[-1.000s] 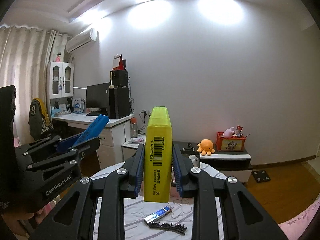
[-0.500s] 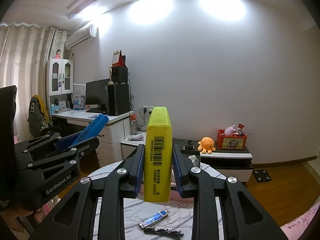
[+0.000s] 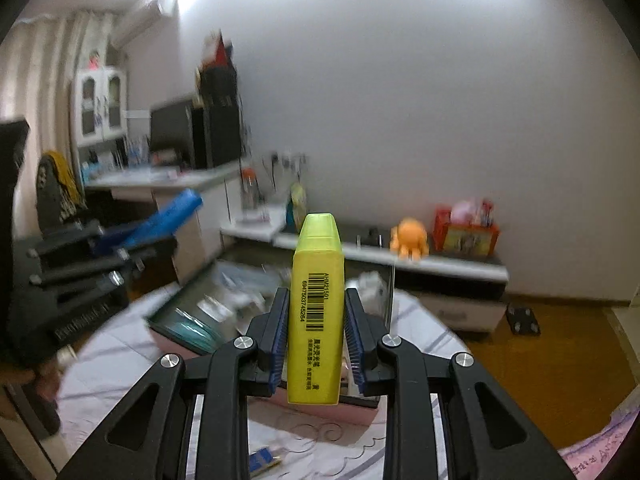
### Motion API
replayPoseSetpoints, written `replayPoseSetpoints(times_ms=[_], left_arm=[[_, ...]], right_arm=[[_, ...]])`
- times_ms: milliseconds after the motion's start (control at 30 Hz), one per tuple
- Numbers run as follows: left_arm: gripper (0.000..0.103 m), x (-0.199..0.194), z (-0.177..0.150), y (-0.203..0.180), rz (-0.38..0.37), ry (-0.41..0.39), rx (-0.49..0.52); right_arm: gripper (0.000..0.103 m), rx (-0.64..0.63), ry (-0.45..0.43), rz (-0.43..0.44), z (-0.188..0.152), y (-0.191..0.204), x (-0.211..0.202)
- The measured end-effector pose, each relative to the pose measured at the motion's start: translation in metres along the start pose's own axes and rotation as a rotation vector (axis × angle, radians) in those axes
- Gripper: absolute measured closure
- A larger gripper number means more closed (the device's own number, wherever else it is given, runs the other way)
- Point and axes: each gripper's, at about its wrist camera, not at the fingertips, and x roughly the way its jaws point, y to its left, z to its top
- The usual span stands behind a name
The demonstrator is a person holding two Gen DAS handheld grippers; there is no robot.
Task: Organize rigid objects
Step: 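Carry both highlighters over the pink box and release them inside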
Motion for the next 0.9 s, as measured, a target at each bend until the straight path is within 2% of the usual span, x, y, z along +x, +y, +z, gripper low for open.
replayPoseSetpoints(times_ms=[100, 200, 367, 500, 567, 600, 700, 733, 767, 800, 833, 900], left_arm=[[0.077, 0.044, -0.003, -0.001, 0.001, 0.086, 0.011], [0.077, 0.076, -0.011, -0.002, -0.004, 0.147, 0.019], [0.076, 0.102, -0.018, -0.008, -0.001, 0.194, 0.041], [0.074, 0.102, -0.019, -0.007, 0.019, 0.179, 0.032], [0.061, 0.094, -0.016, -0.004, 0.009, 0.156, 0.019], [0.049, 0.088, -0.015, -0.004, 0.011, 0.149, 0.012], [0.039, 0.062, -0.013, -0.003, 0.032, 0.103, 0.013], [0.03, 0.054, -0.012, -0.003, 0.033, 0.096, 0.007], [0.026, 0.039, -0.012, -0.002, 0.029, 0.078, -0.003], [0.02, 0.029, -0.012, -0.001, 0.027, 0.062, -0.009], [0.019, 0.014, -0.012, 0.0, 0.029, 0.037, -0.015], [0.017, -0.009, -0.011, 0.002, 0.007, 0.011, -0.026]], right_arm=[[0.076, 0.001, 0.107, -0.003, -0.01, -0.01, 0.047], [0.076, -0.009, 0.163, -0.001, -0.018, -0.015, 0.074], [0.076, -0.021, 0.216, -0.031, -0.025, -0.025, 0.099], [0.076, -0.004, 0.213, -0.026, -0.025, -0.03, 0.099], [0.072, 0.002, 0.204, -0.013, -0.023, -0.031, 0.093], [0.07, 0.01, 0.198, -0.008, -0.02, -0.033, 0.09], [0.059, 0.021, 0.167, 0.0, -0.011, -0.028, 0.071], [0.047, 0.022, 0.156, 0.004, -0.01, -0.026, 0.065], [0.034, 0.022, 0.14, 0.006, -0.007, -0.024, 0.054], [0.03, 0.02, 0.12, 0.008, -0.005, -0.02, 0.042], [0.024, 0.019, 0.103, 0.013, -0.004, -0.018, 0.034], [0.024, 0.023, 0.075, 0.043, -0.002, -0.012, 0.008]])
